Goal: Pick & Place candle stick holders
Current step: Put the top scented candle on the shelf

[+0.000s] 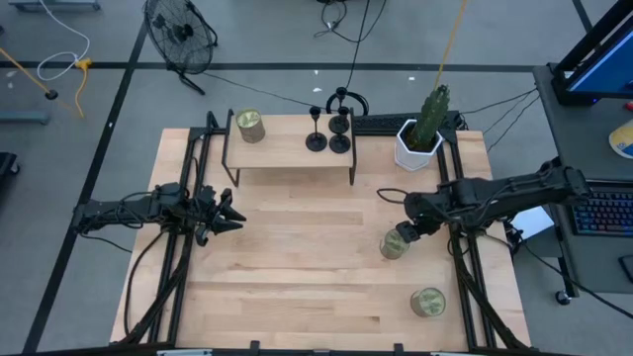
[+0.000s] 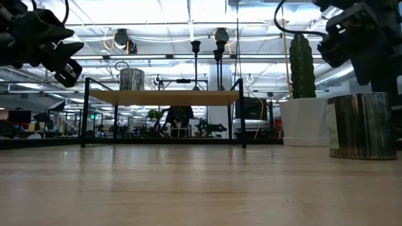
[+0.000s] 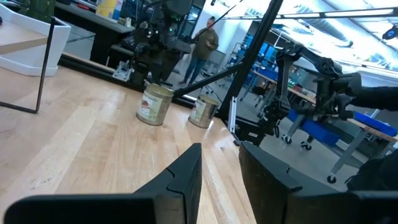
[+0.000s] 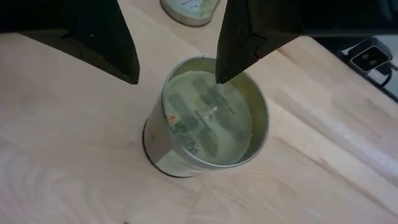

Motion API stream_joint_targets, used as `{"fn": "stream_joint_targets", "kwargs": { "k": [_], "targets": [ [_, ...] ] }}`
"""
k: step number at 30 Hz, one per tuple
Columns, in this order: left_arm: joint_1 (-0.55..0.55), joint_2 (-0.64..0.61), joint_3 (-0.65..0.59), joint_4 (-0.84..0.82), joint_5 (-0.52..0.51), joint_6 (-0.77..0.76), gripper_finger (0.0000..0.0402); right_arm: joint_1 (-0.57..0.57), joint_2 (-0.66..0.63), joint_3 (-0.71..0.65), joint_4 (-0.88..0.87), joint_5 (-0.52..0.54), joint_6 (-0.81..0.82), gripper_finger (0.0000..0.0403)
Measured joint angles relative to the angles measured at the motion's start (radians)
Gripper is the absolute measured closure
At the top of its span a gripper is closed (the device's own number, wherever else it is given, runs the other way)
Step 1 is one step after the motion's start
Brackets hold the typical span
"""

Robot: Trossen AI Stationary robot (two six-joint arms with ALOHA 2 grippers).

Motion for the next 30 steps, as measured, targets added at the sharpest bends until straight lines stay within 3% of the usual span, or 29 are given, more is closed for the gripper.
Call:
{"fn": "stream_joint_targets", "kwargs": {
  "k": [18, 30],
  "targets": [
    [0.0, 0.0, 0.0, 0.0, 0.0, -0.003, 0.0289, 0.0, 0.0, -0.119, 0.16, -0.002, 0.004, 0.0199],
    [0.0, 0.0, 0.0, 0.0, 0.0, 0.0, 0.0289, 0.0, 0.0, -0.119, 0.159, 0.0, 0.004, 0.0301]
  ]
}}
